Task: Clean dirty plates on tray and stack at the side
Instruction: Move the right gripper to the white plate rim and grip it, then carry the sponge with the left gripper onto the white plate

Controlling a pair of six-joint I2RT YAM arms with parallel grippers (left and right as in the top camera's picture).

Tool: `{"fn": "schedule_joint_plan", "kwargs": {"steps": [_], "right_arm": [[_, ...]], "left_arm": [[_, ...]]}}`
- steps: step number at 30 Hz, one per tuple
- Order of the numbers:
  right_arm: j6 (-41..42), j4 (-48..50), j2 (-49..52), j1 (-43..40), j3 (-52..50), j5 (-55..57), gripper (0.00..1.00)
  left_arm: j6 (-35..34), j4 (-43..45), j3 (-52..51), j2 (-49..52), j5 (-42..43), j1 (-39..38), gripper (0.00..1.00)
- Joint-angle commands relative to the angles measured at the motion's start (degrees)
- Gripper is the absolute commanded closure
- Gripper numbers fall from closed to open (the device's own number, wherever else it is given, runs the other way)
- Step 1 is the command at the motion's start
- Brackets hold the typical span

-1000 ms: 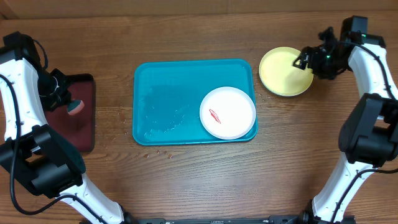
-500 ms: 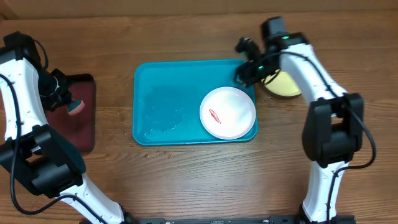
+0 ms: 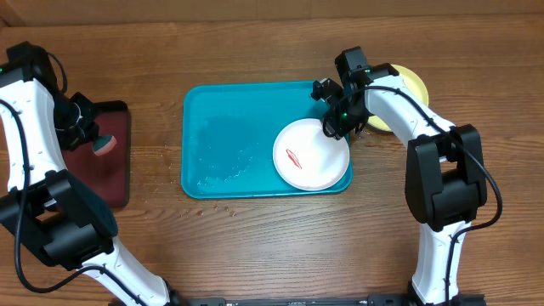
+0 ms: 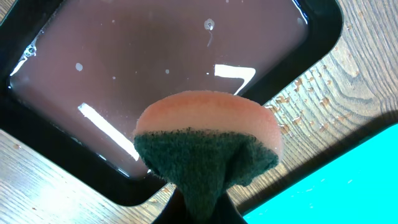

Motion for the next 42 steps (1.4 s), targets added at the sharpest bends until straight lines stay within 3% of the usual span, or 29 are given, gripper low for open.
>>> {"fn": "schedule_joint_plan", "kwargs": {"steps": [1, 6, 17, 22, 28, 34, 38, 42], "right_arm": [[-0.4, 0.4, -0.8, -0.2, -0.3, -2.0, 0.57], [0.8, -0.5, -0.8, 0.0, -0.3, -2.6, 0.65], [1.6, -2.5, -0.8, 0.0, -1.5, -2.2, 0.67], [2.3, -1.2, -0.8, 0.1, -3.3, -2.4, 0.79], [11.2, 1.4, -0.8, 0.4, -3.8, -4.6, 0.96], [20.5, 5.4, -0.8, 2.9, -3.8, -11.5, 0.96], [29.7, 9.5, -0.8, 6.3, -3.8, -11.0, 0.96], [32.6, 12.3, -0.8, 9.0, -3.8, -6.5, 0.95]], "left_arm": [[1.1, 0.1, -0.2, -0.7, 0.5, -0.4, 0.96], [1.8, 0.0, -0.2, -0.7, 1.8, -0.4, 0.96], [2.6, 0.0, -0.2, -0.7, 3.3, -0.4, 0.96], [5.1, 0.1, -0.2, -0.7, 6.6, -0.4, 0.96], [7.5, 0.1, -0.2, -0.7, 11.3, -0.8, 0.96], [9.1, 0.1, -0.2, -0.7, 14.1, -4.4, 0.96], [10.2, 0.4, -0.2, -0.7, 14.0, -9.3, 0.96], [10.1, 0.6, -0.2, -0.3, 14.0, -14.5, 0.96]]}}
